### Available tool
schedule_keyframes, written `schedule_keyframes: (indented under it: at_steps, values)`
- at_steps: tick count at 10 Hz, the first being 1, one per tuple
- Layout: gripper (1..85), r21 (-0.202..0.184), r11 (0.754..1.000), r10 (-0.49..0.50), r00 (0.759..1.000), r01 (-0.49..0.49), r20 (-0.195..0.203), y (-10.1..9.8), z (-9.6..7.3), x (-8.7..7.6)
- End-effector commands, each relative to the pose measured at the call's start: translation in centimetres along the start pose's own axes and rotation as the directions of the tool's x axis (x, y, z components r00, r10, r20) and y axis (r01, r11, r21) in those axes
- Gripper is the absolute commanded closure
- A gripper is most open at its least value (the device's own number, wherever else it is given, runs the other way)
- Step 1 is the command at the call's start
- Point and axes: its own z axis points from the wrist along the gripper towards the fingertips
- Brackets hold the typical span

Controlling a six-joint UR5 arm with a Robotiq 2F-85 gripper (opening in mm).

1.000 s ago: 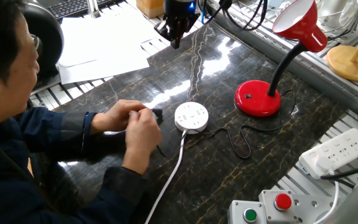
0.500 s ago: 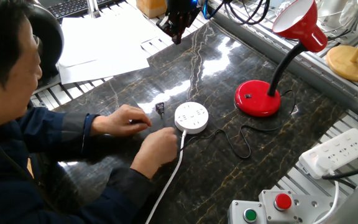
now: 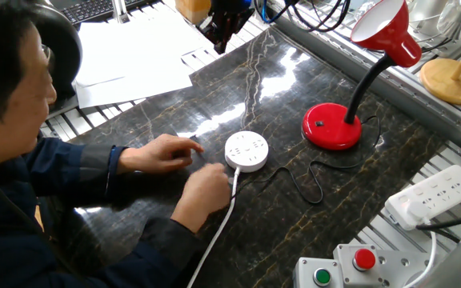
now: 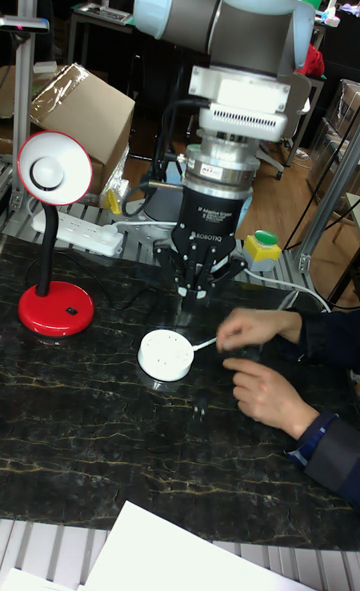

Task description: Plug in the power cord of the desk lamp, turn on the socket, and light up the desk lamp

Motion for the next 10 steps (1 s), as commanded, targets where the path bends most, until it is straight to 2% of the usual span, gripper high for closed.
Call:
schedule_keyframes:
  at_steps: [1,2,3,4,5,6,7,8,10]
  values:
    - [84.0,-0.013,0.998,-0.061,0.998,0.060,-0.028,0.1,-1.9,0.9]
    - [84.0,0.021,0.995,-0.091,0.994,0.093,-0.058,-0.3,-3.2,1.0]
    - [84.0,0.111,0.982,-0.147,0.988,0.153,-0.055,-2.0,-4.1,0.1]
    - [84.0,0.095,0.985,-0.136,0.986,0.145,-0.097,-0.7,-4.6,0.5]
    - [84.0,0.119,0.984,-0.121,0.988,0.132,-0.098,-0.3,-4.8,-0.2]
    - [84.0,0.098,0.989,-0.106,0.991,0.113,-0.078,0.9,-4.8,-1.0]
    - [84.0,0.060,0.994,-0.089,0.992,0.094,-0.088,2.2,-5.9,-0.3]
    - [84.0,0.071,0.991,-0.105,0.992,0.110,-0.073,2.1,-7.0,-0.4]
    - [84.0,0.035,0.992,-0.115,0.991,0.118,-0.065,3.1,-6.9,-0.5]
